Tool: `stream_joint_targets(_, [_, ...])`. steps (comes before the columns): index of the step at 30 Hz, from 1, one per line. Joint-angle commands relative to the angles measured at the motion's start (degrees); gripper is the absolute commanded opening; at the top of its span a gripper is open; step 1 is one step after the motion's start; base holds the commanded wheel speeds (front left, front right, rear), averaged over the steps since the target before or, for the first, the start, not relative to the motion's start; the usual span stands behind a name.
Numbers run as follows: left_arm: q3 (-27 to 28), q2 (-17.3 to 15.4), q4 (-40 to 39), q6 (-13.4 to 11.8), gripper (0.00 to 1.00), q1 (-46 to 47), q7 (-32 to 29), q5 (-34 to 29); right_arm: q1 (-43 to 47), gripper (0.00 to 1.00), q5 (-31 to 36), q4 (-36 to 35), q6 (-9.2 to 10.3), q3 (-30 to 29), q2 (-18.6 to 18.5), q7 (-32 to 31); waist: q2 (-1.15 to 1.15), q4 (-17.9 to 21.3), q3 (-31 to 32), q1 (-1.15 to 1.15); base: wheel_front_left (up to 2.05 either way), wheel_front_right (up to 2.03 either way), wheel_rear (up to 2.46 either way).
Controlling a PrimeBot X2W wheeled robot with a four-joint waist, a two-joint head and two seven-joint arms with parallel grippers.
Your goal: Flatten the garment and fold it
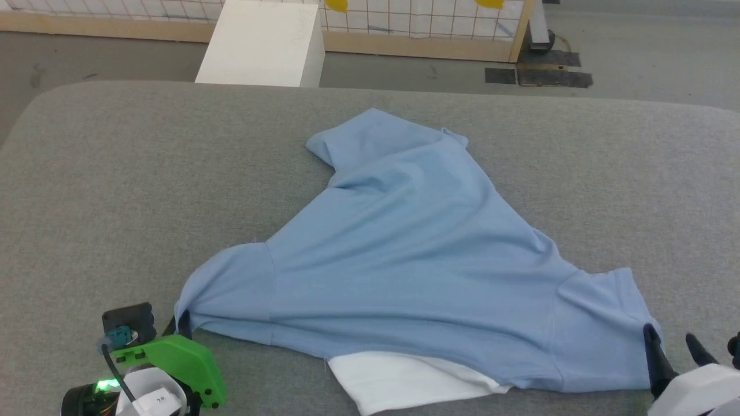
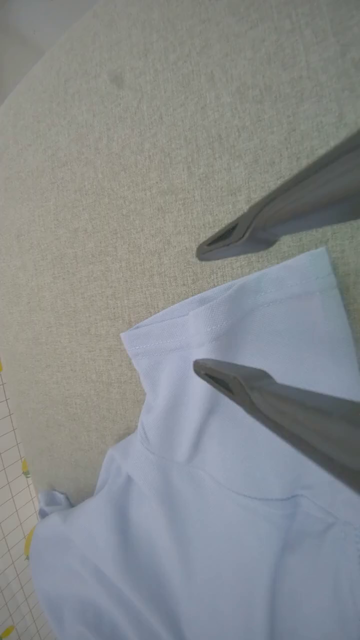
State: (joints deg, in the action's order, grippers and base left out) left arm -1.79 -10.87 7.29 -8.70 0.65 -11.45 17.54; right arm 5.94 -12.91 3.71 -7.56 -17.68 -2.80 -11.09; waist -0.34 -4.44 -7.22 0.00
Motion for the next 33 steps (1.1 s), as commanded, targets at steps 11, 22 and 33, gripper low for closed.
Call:
stream_joint_targets(11, [-0.8, 0.5, 1.4, 0.6, 0.00, -0.7, 0.7, 2.0, 3.0, 1.00, -2.0, 4.4, 0.08, 0.3, -0.1, -19.2, 0.34, -0.4, -0.4, 0.00, 0.00, 0.00, 0.00])
stream_joint_targets(22, [-1.6, -0.3, 1.8, 1.5, 0.00, -0.8, 1.4, 2.3, 0.6, 0.00, 0.0, 1.6, 0.08, 0.8, -0.1, -18.7, 0.34, 1.2, 0.3, 0.00, 0.00, 0.00, 0.00])
stream_joint_targets(33, [-0.1, -1.3, -3.0, 8.6, 0.00, 6.7, 1.0, 10.1, -7.9, 0.00, 4.0, -6.6, 0.08, 2.2, -0.7, -20.4, 0.34, 2.0, 0.7, 0.00, 0.00, 0.00, 0.00])
